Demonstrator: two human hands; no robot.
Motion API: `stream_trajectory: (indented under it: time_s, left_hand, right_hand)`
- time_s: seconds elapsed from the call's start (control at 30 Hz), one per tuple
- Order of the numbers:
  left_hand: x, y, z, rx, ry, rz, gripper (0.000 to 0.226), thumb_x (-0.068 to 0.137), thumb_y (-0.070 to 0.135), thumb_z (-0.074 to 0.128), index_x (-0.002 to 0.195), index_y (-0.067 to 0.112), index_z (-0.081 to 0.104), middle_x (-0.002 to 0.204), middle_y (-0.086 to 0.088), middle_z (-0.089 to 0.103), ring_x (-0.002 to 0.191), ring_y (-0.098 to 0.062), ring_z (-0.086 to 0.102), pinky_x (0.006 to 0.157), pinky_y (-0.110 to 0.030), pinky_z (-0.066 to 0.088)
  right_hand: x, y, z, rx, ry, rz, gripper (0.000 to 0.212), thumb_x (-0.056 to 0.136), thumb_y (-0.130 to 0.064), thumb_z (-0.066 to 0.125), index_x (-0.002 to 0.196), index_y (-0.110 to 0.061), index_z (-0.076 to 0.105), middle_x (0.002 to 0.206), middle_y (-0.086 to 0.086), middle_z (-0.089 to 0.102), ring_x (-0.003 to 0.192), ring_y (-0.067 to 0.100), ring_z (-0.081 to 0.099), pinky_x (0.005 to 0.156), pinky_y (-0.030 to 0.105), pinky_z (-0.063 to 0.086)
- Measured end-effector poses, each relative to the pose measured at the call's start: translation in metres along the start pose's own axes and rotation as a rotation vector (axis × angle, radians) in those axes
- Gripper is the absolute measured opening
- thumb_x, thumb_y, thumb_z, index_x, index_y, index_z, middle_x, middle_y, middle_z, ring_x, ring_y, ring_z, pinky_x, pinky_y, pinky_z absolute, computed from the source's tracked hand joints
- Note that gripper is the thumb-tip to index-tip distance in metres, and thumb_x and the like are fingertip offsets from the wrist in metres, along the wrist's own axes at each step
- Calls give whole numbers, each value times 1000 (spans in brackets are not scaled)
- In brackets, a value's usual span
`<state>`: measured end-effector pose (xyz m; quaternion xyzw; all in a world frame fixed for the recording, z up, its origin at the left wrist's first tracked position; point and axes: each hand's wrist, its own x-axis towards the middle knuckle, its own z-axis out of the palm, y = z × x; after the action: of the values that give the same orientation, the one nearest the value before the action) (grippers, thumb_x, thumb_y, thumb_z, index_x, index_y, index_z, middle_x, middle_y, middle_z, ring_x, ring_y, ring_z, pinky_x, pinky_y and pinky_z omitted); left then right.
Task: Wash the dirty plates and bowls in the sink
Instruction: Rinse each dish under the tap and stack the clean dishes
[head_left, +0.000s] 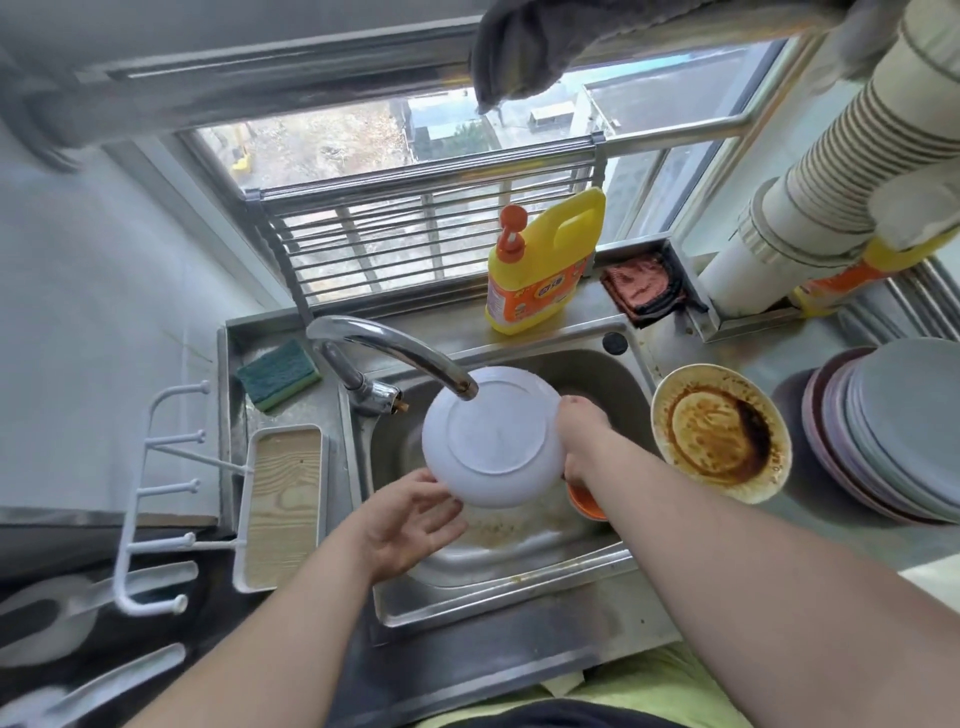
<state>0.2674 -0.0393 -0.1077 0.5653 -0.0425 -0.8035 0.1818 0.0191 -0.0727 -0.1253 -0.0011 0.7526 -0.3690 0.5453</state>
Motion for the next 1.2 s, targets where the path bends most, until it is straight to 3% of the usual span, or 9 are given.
stream_trajectory:
  time_s: [0.13,0.2,0.33,0.53,0.7,0.83,0.97,1.1,1.2]
  left_hand:
    - [-4,34,10,23,94,142,35,106,40,57,88,17,77,92,-5,74,89,-22,69,84,-41,56]
    - [-4,47,19,83,120,194,44,111,44,46,97,15,76,94,-6,75,84,-22,72,77,-39,56]
    - [5,58,20,83,166,227,43,114,36,40,133,8,66,120,-17,76,111,-33,73,83,-45,59]
    - [-3,34,0,-146,162,205,29,114,14,38,123,5,63,127,-22,72,115,-36,69,94,-58,53]
    - [-20,17,-14,-98,146,46,25,98,25,49,106,9,66,91,-10,72,84,-30,70,75,-42,58]
    - [-19,22,4,24,162,113,61,110,58,35,128,14,73,120,-14,76,109,-34,74,90,-48,58]
    - [-14,29,9,91,300,197,44,112,42,42,134,12,66,113,-13,79,103,-32,76,82,-45,60]
    - [-15,28,9,-73,296,154,38,112,38,47,128,10,67,117,-16,77,106,-34,73,84,-53,57]
    - [-13,20,13,-172,287,157,39,113,36,43,131,8,65,120,-19,75,112,-36,70,94,-61,52]
  right_hand:
    - [10,-2,-5,-111,-157,28,15,85,-26,58,76,-26,69,100,7,71,81,26,67,74,42,57]
    - [5,-3,1,-129,-276,31,12,94,-30,64,92,-23,73,107,8,76,90,28,72,90,52,58]
    - [8,-1,15,-5,-352,45,36,108,-47,52,121,-20,72,114,9,79,109,31,75,101,56,57]
    - [4,21,23,-95,-282,80,23,95,-17,60,111,-13,76,103,7,79,89,30,75,79,42,61]
    - [10,30,24,-78,-298,-5,15,96,-13,67,106,-11,78,105,17,79,84,32,75,75,46,63]
    - [10,26,28,-182,-395,-67,18,100,-26,70,107,-13,79,104,15,80,84,25,72,82,49,63]
    - [6,21,30,-209,-398,-99,13,103,-27,69,106,-16,75,99,10,78,82,23,71,70,35,61]
    - [10,29,22,-150,-359,-16,23,101,-23,65,80,-13,70,85,8,72,71,24,63,67,34,52]
    - [7,36,11,-125,-382,46,15,93,-8,64,96,-2,77,90,14,74,77,27,66,71,41,55]
